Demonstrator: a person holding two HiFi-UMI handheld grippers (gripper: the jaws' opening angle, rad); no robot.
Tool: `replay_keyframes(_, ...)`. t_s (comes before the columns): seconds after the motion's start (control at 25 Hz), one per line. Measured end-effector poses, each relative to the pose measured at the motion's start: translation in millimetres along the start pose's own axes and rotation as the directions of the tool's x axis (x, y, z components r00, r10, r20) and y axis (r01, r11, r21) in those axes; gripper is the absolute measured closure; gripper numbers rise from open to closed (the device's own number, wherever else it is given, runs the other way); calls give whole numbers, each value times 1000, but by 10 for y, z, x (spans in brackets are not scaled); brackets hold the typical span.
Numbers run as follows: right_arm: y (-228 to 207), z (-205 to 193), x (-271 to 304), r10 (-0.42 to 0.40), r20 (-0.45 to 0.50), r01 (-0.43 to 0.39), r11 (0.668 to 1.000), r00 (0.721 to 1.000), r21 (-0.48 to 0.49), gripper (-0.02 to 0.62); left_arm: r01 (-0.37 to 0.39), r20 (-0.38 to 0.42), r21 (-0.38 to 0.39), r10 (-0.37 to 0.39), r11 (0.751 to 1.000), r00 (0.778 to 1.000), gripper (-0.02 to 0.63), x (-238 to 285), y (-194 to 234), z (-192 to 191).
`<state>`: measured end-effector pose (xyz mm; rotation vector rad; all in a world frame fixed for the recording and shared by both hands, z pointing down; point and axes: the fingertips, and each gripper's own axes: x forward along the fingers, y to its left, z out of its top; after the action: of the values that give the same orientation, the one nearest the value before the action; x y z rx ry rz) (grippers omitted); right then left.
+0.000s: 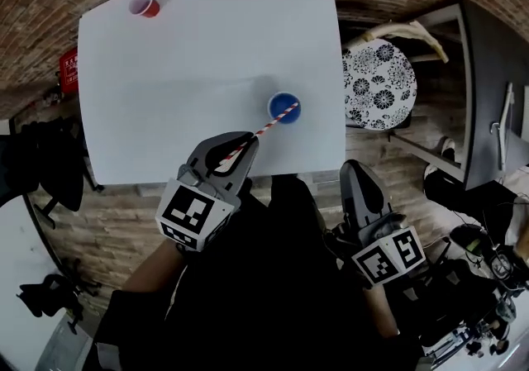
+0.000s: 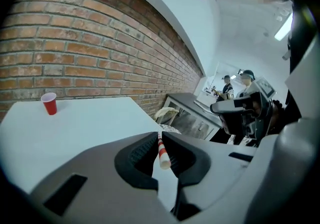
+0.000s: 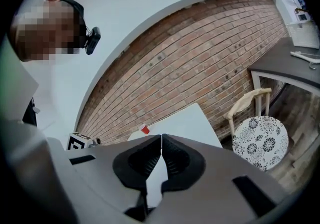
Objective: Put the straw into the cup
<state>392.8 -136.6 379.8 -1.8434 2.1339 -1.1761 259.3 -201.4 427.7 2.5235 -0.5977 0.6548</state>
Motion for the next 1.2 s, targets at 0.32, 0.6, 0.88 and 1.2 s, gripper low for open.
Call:
replay_keyframes(0.32, -120, -146, 255, 16, -67, -13, 999, 998, 39, 568, -17, -87, -19, 15, 1000, 996, 568, 172, 147, -226)
replay_keyframes(0.6, -287, -304, 364, 16, -101, -8, 997, 995, 80, 568, -30, -135, -1, 30, 1000, 990, 568, 367, 227, -304)
replay_keyframes(0.88, -363, -397, 428, 18, -120, -4, 993, 993, 114, 568, -40, -181, 19, 43, 999, 983, 568, 515, 256, -368)
replay_keyframes(1.2, -404, -486, 475, 10, -134, 8, 990, 991, 138, 568, -49, -234, 34, 56, 998, 971, 568, 573, 323, -473)
